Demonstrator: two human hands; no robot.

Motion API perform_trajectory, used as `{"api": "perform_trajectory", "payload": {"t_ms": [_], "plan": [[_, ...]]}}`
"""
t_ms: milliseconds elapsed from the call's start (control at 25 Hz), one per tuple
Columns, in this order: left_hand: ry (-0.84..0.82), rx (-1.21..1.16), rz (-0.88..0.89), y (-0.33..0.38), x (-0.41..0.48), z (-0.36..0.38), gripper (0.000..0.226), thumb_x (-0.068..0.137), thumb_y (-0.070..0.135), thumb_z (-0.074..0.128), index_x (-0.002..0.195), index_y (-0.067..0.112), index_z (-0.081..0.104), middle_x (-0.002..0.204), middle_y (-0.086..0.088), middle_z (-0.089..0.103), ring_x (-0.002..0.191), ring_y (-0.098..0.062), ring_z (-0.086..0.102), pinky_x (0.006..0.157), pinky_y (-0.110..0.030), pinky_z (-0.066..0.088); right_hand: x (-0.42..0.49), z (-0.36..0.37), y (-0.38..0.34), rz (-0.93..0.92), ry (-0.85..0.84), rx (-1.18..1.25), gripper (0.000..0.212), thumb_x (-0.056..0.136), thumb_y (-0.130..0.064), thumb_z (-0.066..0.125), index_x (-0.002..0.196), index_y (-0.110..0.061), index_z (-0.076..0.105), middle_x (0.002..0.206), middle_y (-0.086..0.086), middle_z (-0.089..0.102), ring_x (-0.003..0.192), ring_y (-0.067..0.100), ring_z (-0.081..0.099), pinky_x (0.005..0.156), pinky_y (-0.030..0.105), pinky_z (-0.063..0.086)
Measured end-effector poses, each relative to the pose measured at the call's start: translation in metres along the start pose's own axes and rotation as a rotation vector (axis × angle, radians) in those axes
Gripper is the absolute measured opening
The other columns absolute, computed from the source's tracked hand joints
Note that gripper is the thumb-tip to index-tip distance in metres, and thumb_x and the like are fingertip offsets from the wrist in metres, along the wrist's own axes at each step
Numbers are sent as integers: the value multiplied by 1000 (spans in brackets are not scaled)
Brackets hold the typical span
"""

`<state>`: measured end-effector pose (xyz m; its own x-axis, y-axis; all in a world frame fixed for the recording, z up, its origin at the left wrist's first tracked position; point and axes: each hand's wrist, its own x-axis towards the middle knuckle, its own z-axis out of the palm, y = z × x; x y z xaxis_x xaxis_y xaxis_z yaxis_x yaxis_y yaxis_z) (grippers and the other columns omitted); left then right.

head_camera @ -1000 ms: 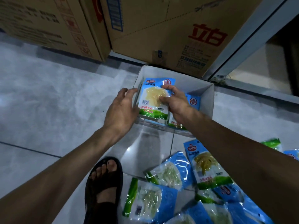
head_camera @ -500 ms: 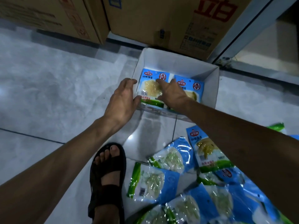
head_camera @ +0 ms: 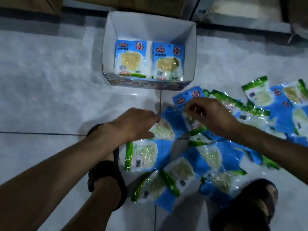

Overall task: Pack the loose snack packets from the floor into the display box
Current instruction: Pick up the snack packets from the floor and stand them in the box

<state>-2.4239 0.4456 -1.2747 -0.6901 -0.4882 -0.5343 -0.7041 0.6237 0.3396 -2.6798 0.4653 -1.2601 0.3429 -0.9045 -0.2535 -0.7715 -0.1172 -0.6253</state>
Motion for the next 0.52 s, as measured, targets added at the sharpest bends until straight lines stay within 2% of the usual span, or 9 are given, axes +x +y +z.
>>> {"api": "perform_trajectory", "payload": {"t_ms": [40, 120, 200, 280, 360, 440, 520], "plan": [[-111, 72, 5, 5, 0, 17, 67, 86, 48, 62, 142, 19, 37, 132, -5, 53, 116, -28, 55, 87, -38, 45, -20, 15, 8, -10, -108, -59, 20, 82, -15, 70, 101, -21, 67, 90, -1, 68, 77, 15, 63, 69, 22, 45], [-109, 184, 43, 14, -1, 47, 91, 76, 50, 71, 147, 9, 32, 134, -13, 50, 115, -32, 54, 93, -40, 44, -51, 51, 21, -117, -276, -275, 39, 74, -35, 73, 109, -20, 65, 103, 3, 67, 93, 24, 64, 79, 30, 49], [-54, 226, 27, 21, 1, 67, 95, 71, 46, 77, 144, 6, 33, 129, -12, 51, 109, -30, 55, 92, -40, 44, -66, 83, 28, -205, -419, -498, 67, 59, -47, 77, 118, -19, 61, 112, 6, 65, 103, 28, 61, 86, 38, 49], [-10, 228, -4, 24, 5, 75, 91, 71, 42, 78, 142, 7, 34, 122, -9, 54, 105, -26, 56, 90, -38, 44, -64, 97, 24, -227, -459, -571, 82, 50, -48, 82, 121, -16, 59, 114, 8, 63, 106, 29, 59, 87, 41, 49], [13, 203, -21, 22, 8, 77, 84, 71, 42, 78, 137, 8, 40, 115, -7, 58, 101, -24, 57, 88, -36, 43, -58, 100, 20, -265, -439, -579, 83, 44, -46, 86, 116, -13, 62, 108, 10, 65, 100, 29, 62, 84, 39, 51], [6, 154, -17, 15, 10, 80, 71, 71, 42, 76, 128, 9, 48, 114, -7, 58, 105, -25, 56, 90, -35, 41, -52, 97, 16, -258, -439, -581, 74, 41, -38, 90, 107, -12, 67, 99, 9, 69, 90, 27, 67, 79, 34, 53], [-5, 69, -1, 11, 8, 84, 58, 71, 40, 76, 116, 10, 56, 113, -7, 59, 107, -25, 55, 90, -36, 43, -46, 92, 13, -205, -483, -430, 55, 52, -24, 88, 102, -14, 68, 96, 8, 71, 86, 26, 68, 73, 29, 51]]}}
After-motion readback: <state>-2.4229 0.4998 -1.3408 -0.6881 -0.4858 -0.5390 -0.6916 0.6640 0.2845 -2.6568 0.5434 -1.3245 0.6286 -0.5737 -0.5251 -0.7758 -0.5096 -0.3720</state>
